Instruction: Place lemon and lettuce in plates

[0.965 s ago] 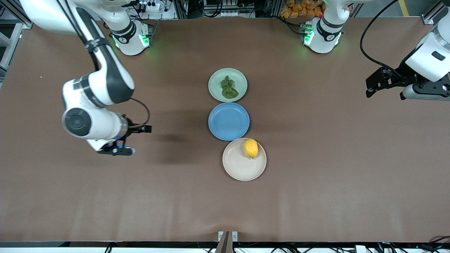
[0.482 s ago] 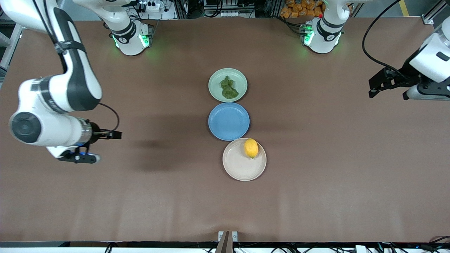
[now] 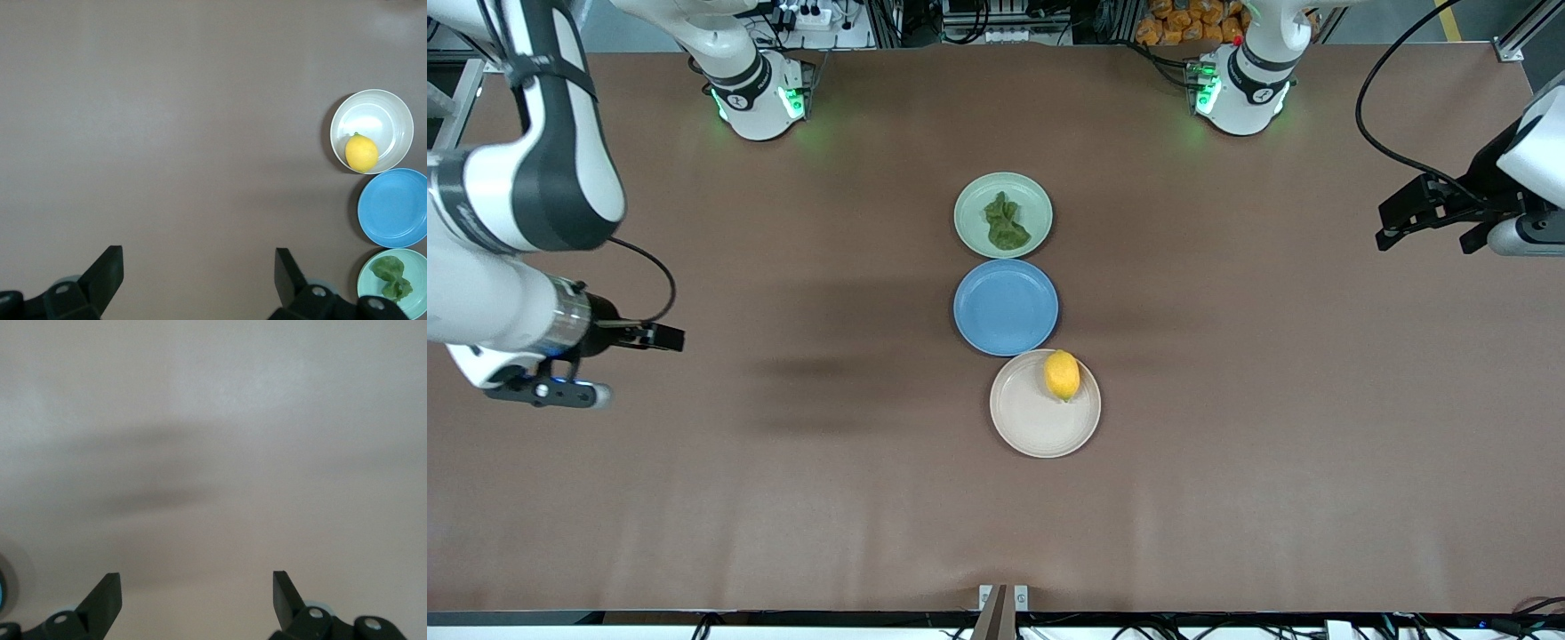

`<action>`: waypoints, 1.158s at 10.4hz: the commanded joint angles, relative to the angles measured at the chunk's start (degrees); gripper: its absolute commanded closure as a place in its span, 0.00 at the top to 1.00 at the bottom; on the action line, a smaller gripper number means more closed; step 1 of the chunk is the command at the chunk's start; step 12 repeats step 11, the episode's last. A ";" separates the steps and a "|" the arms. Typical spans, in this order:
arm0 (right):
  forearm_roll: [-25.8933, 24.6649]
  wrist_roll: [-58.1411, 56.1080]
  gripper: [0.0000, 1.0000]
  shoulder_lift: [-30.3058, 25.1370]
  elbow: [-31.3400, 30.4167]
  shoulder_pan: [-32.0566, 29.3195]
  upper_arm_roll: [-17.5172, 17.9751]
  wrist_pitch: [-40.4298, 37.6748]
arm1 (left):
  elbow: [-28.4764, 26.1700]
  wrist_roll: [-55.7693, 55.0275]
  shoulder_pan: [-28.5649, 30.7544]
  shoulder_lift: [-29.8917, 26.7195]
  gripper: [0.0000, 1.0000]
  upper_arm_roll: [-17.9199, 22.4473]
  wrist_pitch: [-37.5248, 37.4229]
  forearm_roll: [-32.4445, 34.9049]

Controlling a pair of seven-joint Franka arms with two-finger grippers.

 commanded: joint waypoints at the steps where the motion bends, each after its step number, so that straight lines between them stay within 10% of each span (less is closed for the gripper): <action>1: -2.42 -0.75 1.00 -3.57 -0.06 -0.88 0.14 -0.86 | 0.03 1.35 0.63 -0.88 1.00 -0.59 -1.06 -1.24; 12: -6.30 -1.53 1.00 -9.21 4.77 -2.11 -0.92 -7.28 | 0.03 1.35 0.63 -1.05 1.00 -1.11 -2.03 -0.36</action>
